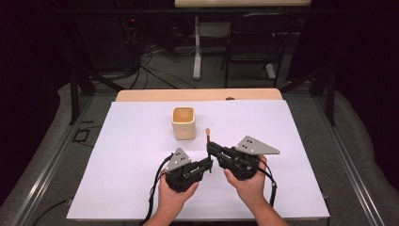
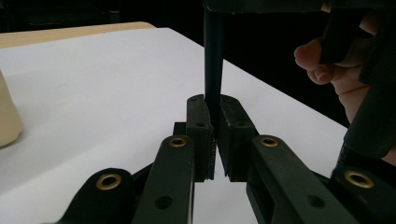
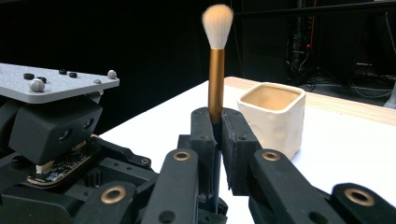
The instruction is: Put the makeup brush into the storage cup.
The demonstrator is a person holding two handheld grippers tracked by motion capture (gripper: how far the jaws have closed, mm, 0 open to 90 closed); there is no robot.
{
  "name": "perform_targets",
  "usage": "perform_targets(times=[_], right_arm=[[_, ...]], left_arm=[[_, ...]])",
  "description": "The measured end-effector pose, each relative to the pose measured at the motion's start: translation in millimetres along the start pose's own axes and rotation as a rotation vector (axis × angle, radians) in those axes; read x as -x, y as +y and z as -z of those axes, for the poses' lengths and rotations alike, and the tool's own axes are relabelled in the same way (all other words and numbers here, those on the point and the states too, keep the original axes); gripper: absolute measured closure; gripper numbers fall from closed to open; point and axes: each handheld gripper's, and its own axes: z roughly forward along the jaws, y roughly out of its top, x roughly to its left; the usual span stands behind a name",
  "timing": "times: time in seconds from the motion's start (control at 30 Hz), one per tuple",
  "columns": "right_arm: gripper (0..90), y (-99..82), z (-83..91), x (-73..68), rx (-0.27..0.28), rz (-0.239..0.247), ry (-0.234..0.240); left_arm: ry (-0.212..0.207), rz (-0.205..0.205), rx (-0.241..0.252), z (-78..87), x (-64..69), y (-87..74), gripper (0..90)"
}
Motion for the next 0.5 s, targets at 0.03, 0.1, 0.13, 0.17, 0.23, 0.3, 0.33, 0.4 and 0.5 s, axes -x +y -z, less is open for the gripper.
perform_targets(times=[0.03, 0.1, 0.13, 0.17, 0.23, 0.3, 0.33, 0.4, 0.5], right_arm=[[83.7, -0.1, 0.0, 0.2, 0.000, 0.003, -0.001], [83.7, -0.2, -0.1, 0.1, 0.000, 0.001, -0.001], [83.7, -0.1, 0.0, 0.1, -0.001, -0.001, 0.000], [83.7, -0.2, 0.0, 0.1, 0.000, -0.001, 0.000], [83.7, -0.3, -0.1, 0.1, 0.001, 0.000, 0.000], [83.7, -0.4, -0.2, 0.2, 0.000, 0.000, 0.000], [83.6, -0.4, -0.2, 0.1, 0.000, -0.002, 0.001], [83.7, -0.4, -0.2, 0.0, 0.001, 0.000, 0.000], [83.6, -0.4, -0.3, -0.1, 0.001, -0.001, 0.001]], left_arm=[[-0.001, 0.001, 0.001, -0.1, -0.1, -0.1, 83.4], [0.002, 0.002, 0.007, -0.5, 0.1, -0.4, 83.4], [0.002, 0.003, 0.009, -0.6, 0.1, -0.7, 83.4], [0.002, 0.003, 0.010, -0.6, 0.2, -0.8, 83.5], [0.006, 0.004, 0.012, -0.7, 0.3, -1.1, 83.5], [-0.005, 0.009, 0.020, -1.1, -0.1, -1.6, 83.5], [-0.005, 0.010, 0.020, -1.0, -0.2, -1.7, 83.6], [0.001, 0.008, 0.015, -0.5, -0.1, -1.6, 83.6], [0.000, 0.008, 0.016, -0.4, -0.2, -1.7, 83.7]])
